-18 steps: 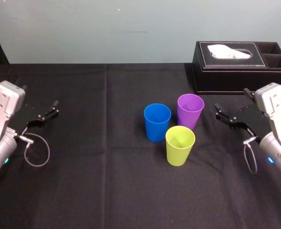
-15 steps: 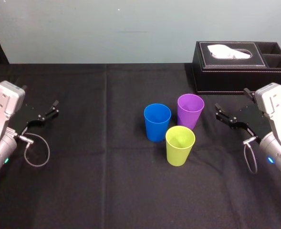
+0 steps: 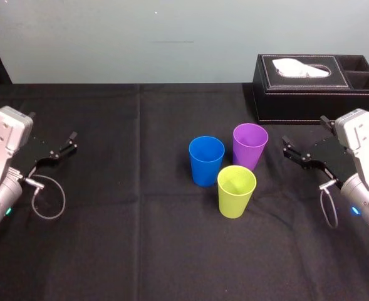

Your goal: Stack the three plastic cups sequentially using one hand.

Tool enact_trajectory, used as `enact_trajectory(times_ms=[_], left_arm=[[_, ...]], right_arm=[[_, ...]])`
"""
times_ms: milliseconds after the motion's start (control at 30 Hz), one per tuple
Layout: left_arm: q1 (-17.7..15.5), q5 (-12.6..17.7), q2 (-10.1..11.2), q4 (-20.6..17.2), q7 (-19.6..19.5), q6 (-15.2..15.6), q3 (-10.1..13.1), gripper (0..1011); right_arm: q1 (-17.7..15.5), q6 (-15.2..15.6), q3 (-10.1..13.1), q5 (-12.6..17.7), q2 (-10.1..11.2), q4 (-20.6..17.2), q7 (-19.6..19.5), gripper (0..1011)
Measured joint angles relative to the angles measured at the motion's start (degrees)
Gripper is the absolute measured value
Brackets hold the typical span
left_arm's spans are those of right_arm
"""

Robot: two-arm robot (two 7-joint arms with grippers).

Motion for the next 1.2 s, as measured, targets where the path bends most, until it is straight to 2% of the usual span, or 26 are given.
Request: enact_trajectory(times_ms=[1200], left_arm=[[0.00, 0.00, 0.00, 0.00, 0.00, 0.00, 0.00, 1012]], right_arm=[[0.00, 0.00, 0.00, 0.00, 0.00, 0.00, 0.00, 1003]])
